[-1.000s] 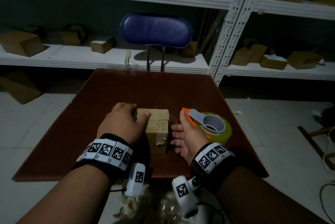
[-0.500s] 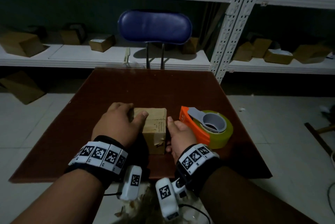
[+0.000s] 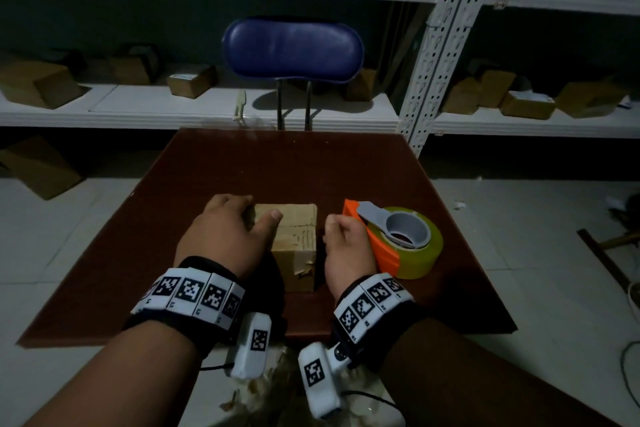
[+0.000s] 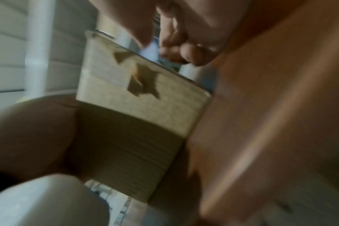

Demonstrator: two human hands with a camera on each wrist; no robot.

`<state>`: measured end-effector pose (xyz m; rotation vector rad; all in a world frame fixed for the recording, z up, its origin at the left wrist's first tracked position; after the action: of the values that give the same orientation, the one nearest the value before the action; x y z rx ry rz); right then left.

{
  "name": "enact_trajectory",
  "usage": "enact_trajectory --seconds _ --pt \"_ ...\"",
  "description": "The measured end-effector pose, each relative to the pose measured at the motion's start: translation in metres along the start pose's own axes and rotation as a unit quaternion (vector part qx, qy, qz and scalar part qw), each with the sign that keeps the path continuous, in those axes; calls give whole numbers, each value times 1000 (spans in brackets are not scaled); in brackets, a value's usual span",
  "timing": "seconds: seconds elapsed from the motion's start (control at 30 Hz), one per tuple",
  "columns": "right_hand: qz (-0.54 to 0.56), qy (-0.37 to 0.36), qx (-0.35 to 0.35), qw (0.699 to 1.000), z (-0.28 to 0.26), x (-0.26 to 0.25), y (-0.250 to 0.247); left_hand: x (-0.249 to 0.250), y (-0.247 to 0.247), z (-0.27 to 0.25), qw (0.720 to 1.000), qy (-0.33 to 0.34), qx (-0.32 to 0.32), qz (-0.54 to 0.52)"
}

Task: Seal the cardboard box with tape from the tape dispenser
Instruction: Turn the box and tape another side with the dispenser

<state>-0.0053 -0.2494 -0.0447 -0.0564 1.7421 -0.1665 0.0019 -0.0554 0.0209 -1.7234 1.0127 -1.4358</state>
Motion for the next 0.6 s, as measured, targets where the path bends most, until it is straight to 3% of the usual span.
enact_trajectory --seconds 0.13,0.2,0.37,0.43,0.6 --pt "49 -11 -73 996 -12 -23 11 3 -2 -4 1000 19 2 -23" --pt "62 1 -105 992 -16 -23 18 -1 -4 -6 994 10 -1 -112" --pt "18 19 -147 989 -15 -29 25 -32 -2 3 917 -104 -33 -384" --pt "-8 25 -152 988 -13 -29 27 -36 1 1 904 -120 -63 -405" --pt "-11 42 -147 988 -9 -32 25 -30 0 -7 915 -130 -104 -369"
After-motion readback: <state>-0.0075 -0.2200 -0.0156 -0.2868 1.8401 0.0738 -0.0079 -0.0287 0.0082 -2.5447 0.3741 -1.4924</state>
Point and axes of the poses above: each hand's wrist, its own z-axis towards the middle knuckle, its own y-axis out of the palm, x = y × z, the point moved 6 cm from there along z, towards the middle knuckle, and after that the axes turned 14 degrees about -x, right-handed, at the moved point
